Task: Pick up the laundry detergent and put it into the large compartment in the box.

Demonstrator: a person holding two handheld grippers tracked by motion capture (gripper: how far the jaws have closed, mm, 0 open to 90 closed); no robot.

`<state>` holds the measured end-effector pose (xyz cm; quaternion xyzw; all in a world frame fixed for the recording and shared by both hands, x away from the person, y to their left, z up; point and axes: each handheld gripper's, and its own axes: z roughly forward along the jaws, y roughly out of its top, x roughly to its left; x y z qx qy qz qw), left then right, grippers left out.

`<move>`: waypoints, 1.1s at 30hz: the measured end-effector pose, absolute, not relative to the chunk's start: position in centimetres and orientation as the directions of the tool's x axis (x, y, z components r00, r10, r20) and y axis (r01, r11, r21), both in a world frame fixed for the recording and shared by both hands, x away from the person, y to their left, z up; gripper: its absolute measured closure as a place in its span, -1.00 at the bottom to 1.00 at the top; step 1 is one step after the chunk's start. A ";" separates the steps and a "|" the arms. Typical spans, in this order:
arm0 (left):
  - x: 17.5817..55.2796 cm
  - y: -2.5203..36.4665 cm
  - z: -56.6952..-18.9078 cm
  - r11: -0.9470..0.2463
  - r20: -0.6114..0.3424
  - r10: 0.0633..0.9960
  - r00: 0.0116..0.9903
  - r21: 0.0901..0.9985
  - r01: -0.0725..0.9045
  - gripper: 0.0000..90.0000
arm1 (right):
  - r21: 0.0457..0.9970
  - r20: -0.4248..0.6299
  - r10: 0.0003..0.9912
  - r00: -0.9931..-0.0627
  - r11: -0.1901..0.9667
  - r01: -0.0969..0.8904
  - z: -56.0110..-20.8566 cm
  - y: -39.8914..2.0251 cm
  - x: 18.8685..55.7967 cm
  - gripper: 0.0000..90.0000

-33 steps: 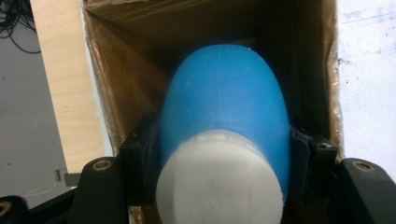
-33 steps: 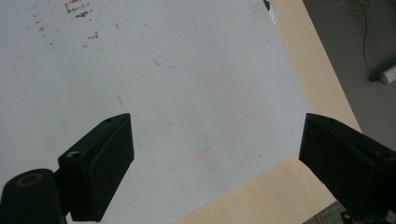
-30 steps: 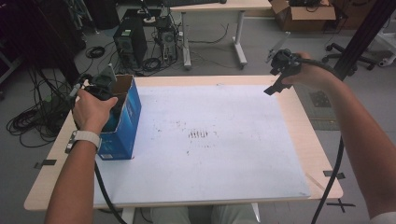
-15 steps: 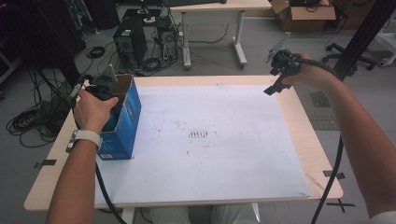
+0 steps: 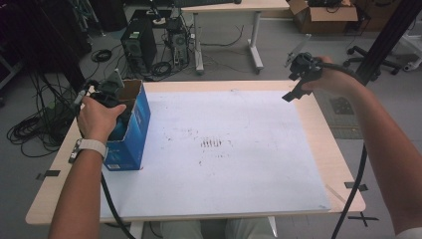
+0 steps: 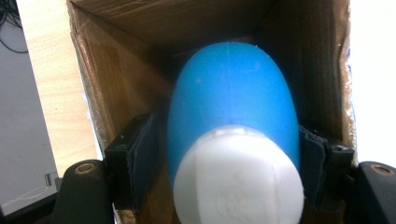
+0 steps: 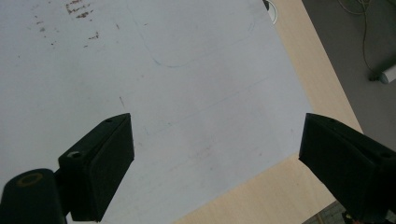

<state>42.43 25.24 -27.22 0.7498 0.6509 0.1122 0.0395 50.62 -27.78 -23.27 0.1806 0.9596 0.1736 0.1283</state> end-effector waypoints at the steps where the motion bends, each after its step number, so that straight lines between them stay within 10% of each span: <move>1: 42.4 25.3 -27.2 -0.148 0.115 0.985 0.126 0.206 0.967 -0.34 | 0.378 -0.184 0.390 -0.902 0.875 0.302 -23.2 -27.8 50.6 -0.77; 33: 40.8 24.6 -22.2 -0.190 0.094 0.981 0.172 0.252 0.949 -0.54 | 0.386 -0.196 0.388 -0.901 0.875 0.293 -22.4 -27.9 49.7 -0.77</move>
